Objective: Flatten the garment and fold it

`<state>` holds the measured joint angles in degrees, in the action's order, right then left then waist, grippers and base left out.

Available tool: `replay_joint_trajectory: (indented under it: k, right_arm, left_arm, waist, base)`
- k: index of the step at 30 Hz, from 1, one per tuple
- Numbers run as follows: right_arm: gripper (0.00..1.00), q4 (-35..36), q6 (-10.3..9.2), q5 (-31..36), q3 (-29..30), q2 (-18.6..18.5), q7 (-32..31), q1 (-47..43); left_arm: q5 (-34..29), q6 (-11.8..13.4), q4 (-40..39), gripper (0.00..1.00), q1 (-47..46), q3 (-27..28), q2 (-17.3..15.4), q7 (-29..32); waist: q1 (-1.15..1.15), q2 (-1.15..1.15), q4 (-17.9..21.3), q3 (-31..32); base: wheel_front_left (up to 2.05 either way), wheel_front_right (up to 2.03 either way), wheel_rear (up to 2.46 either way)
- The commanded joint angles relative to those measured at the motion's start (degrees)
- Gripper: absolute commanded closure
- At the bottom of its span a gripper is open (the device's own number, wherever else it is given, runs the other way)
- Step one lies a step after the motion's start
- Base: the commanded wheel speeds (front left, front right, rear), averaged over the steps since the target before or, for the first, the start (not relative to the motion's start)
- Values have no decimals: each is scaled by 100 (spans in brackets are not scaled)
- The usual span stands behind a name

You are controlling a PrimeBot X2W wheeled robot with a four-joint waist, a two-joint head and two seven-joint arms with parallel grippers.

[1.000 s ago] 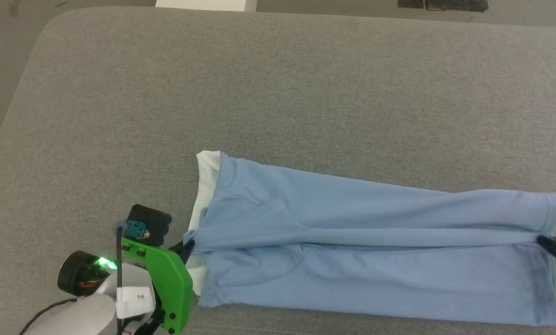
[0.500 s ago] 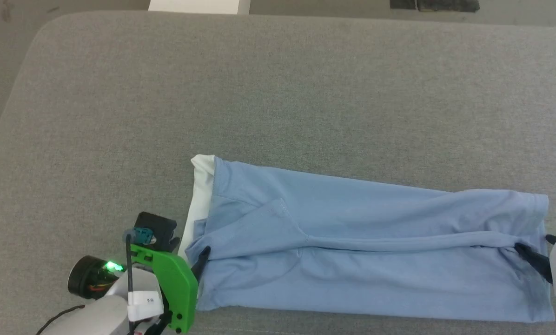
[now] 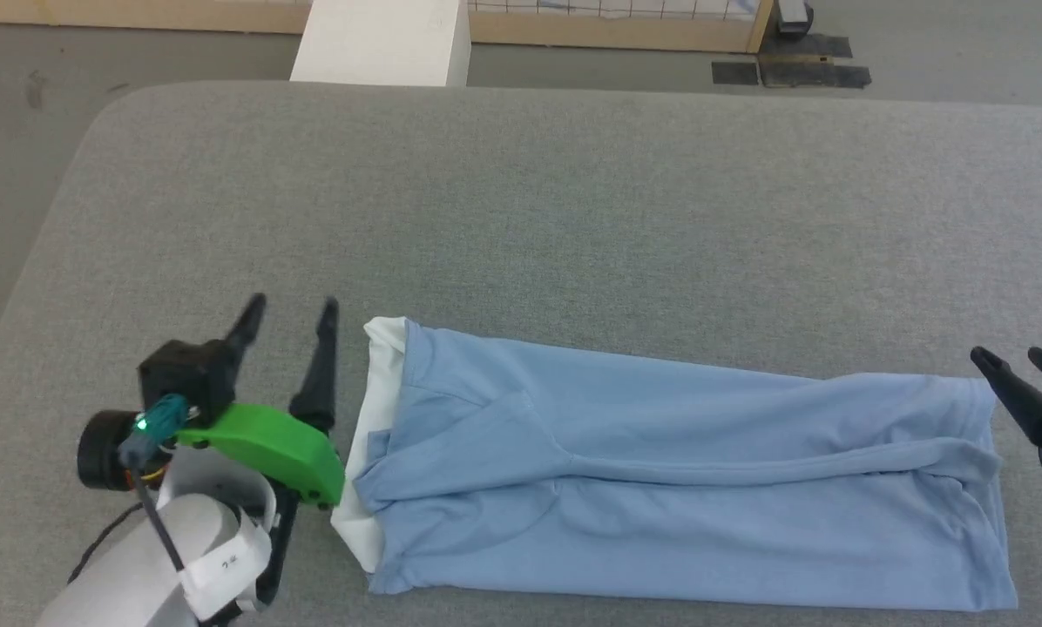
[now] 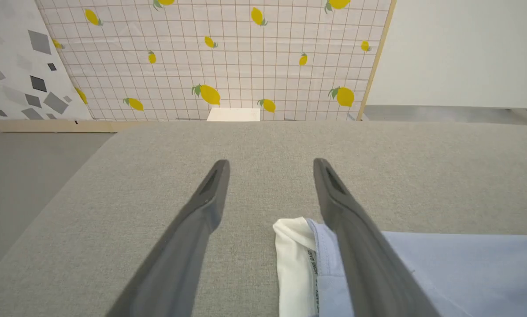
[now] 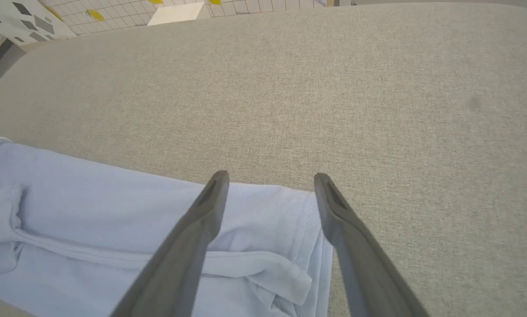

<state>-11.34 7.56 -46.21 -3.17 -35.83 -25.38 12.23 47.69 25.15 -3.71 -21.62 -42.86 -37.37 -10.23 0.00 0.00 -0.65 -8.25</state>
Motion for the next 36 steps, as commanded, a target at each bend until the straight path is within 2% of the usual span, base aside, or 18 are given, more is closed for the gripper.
replay_joint_trajectory:
  k: [1,6,12,15,19,26,36]
  right_arm:
    - [0,30,-8,188,181,194,37,-205]
    - [0,107,-8,1009,960,899,-66,-561]
    - [0,218,-8,2271,1980,1901,-555,-745]
    - [0,282,-8,2791,2421,2448,-889,-758]
    - [0,333,-8,3219,2812,2923,-1227,-747]
    - [0,165,-8,3740,3279,3189,-1389,-704]
    - [0,-104,-8,3486,2998,3279,-1685,-859]
  left_arm:
    - [-97,90,31,0,140,115,86,-207]
    - [-595,223,-34,0,429,463,218,-462]
    - [-1907,270,-398,0,914,877,384,-474]
    - [-2324,192,-465,0,1204,1005,530,-475]
    - [-2574,0,-439,0,1425,1162,726,-475]
    - [-2816,-328,-304,0,1498,1467,1009,-476]
    - [-3041,-701,-192,0,1610,1870,1250,-476]
  waist:
    - [0,0,-6,30]
    - [0,0,-27,54]
    - [0,0,-89,8]
    - [0,0,-140,-25]
    - [0,0,-214,-86]
    - [0,0,-339,-193]
    - [0,0,-407,-390]
  base:
    - [0,0,0]
    - [0,0,0]
    - [0,0,0]
    - [0,0,0]
    - [0,0,0]
    - [0,0,0]
    - [0,0,0]
